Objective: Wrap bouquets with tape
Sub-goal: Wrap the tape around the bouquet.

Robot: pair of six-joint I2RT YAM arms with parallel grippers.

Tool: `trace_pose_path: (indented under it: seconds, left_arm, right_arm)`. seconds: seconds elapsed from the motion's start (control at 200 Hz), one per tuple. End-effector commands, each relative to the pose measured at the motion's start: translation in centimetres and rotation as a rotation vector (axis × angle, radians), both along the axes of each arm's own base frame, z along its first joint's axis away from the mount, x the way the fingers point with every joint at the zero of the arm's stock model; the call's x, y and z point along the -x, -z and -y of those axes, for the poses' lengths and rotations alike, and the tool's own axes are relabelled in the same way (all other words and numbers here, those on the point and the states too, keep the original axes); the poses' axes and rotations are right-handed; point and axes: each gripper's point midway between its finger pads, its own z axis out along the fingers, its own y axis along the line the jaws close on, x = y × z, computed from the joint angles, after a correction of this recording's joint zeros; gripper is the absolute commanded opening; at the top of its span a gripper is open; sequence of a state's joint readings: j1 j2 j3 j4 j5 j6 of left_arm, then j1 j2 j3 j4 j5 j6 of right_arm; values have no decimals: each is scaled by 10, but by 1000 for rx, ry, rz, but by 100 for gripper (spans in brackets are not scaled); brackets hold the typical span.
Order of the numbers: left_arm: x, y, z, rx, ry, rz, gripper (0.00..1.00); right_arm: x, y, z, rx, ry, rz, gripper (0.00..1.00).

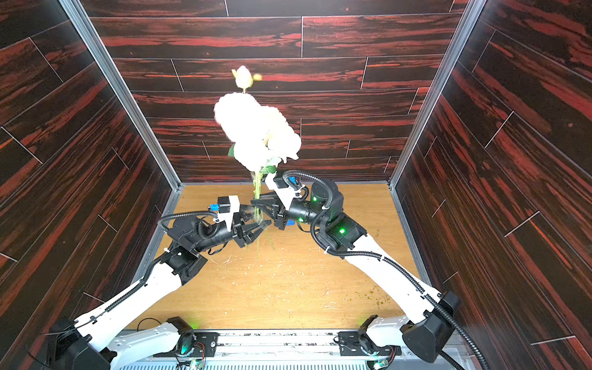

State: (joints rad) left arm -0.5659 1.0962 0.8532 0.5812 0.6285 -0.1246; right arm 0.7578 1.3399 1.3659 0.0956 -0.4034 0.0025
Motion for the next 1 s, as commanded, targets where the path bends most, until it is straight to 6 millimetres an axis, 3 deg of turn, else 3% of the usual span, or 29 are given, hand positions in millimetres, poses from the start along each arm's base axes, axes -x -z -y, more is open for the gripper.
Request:
trace_pose_path:
  seconds: [0.0,0.246,0.386,0.641,0.812,0.997]
  left_arm:
    - [5,-30,-19,118,-80,60,71]
    - [-21,-48,-53,275,-314,38,73]
    - [-44,-47,-79,335,-501,-9,66]
    - [-77,-38,-88,289,-664,-30,63]
    - [-111,-14,-90,125,-806,-116,63]
    - [-132,21,-110,-52,-923,-226,71]
  right_arm:
    - [-15,0,8,4,101,16,0]
    - [-11,4,12,-4,105,-13,0]
    - [-7,6,16,-16,99,-30,0]
    - [26,-5,12,-50,-25,-26,0]
    - [28,-21,21,-112,10,-49,0]
    - [4,-30,38,-135,188,-79,0]
